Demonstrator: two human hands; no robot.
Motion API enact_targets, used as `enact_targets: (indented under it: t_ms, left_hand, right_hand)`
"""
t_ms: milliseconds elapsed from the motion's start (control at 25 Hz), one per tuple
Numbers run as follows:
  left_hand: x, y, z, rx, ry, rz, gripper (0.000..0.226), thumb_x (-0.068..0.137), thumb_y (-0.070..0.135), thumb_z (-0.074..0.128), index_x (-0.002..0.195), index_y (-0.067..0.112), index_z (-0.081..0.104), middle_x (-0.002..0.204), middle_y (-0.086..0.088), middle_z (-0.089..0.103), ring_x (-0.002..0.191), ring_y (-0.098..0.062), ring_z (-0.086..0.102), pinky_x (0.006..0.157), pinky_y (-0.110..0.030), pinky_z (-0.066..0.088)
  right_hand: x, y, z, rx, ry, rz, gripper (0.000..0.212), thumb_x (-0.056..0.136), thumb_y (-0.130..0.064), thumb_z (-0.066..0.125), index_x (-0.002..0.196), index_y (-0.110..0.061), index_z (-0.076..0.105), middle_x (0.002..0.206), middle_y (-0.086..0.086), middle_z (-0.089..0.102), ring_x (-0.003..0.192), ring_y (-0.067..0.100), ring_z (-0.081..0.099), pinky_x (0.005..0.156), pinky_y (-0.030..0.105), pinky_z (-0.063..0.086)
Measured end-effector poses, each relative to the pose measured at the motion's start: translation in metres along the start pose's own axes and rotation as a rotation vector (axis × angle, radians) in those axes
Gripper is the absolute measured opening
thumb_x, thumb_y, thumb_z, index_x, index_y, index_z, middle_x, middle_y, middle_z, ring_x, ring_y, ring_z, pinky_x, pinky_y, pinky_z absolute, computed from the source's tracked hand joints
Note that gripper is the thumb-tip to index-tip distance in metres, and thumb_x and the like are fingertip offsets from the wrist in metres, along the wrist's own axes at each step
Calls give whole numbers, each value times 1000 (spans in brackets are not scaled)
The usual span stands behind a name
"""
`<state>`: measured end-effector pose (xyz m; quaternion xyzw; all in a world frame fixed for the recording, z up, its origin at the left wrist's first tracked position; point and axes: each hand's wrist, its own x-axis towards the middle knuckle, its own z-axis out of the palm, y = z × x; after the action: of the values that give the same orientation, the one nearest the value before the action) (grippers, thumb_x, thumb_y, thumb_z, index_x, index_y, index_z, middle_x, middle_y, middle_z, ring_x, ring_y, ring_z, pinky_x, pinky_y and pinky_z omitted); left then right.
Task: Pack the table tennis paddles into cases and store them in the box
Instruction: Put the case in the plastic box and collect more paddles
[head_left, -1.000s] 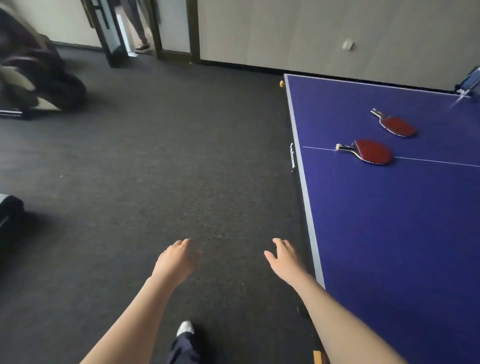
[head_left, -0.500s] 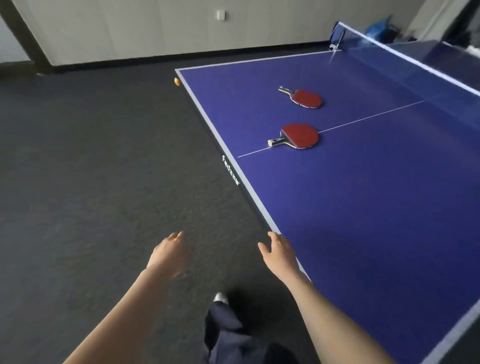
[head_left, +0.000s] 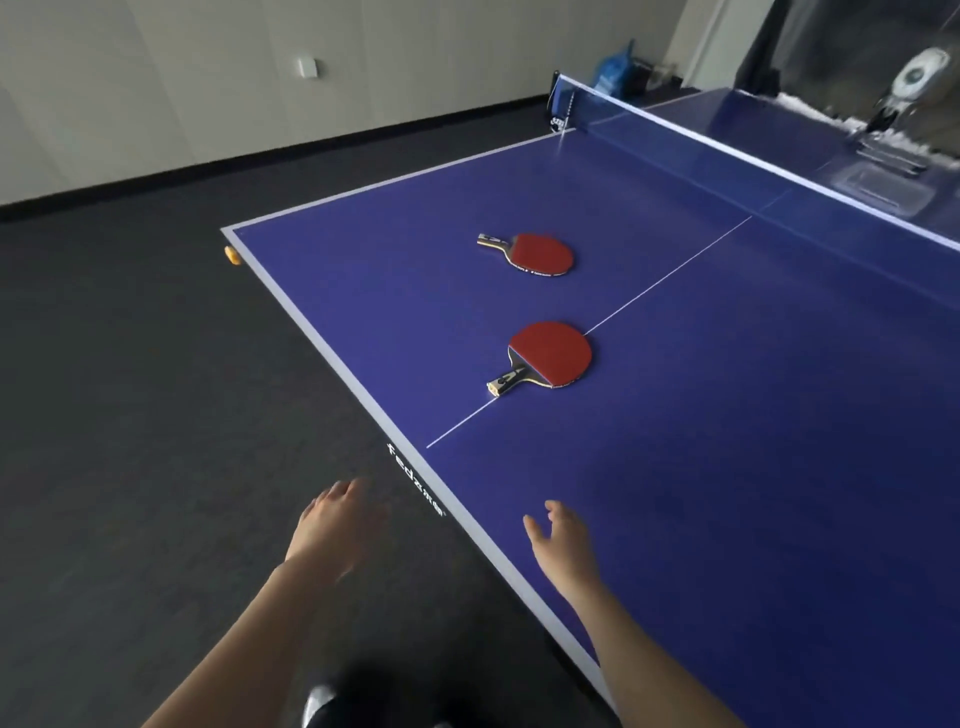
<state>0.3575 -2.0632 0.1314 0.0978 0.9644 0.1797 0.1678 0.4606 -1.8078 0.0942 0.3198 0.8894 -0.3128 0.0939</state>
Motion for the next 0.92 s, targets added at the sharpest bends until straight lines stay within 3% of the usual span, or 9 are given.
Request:
enact_targets:
  t_ms: [280,480,920]
  left_hand:
    - [145,-38,-51,13,-61,214,46,95,45,48,136,24,47,136,-1,52,127,-24,48,102,-35,37]
    - [233,-65,-77,93,-163,255,58,96,48,44,147,21,34,147,-3,43,133,-24,44,107,-38,35]
    - [366,-39,-84,79,-258,314,56,96,44,48,146,21,36,148,0,40,131,-24,45,105,-39,38]
  right_hand:
    - [79,-90,29,70,90,188,56,97,-41,46,141,-8,38,142,9,47,131,23,44,104,37,42]
    - [114,-147,40,93,177,357,59,95,-44,48,140,-7,39,141,9,47,131,23,43,102,41,43]
    - [231,-178,21,281,371,700,63,86,-51,60,124,-2,49,129,13,52,123,30,45,98,45,43]
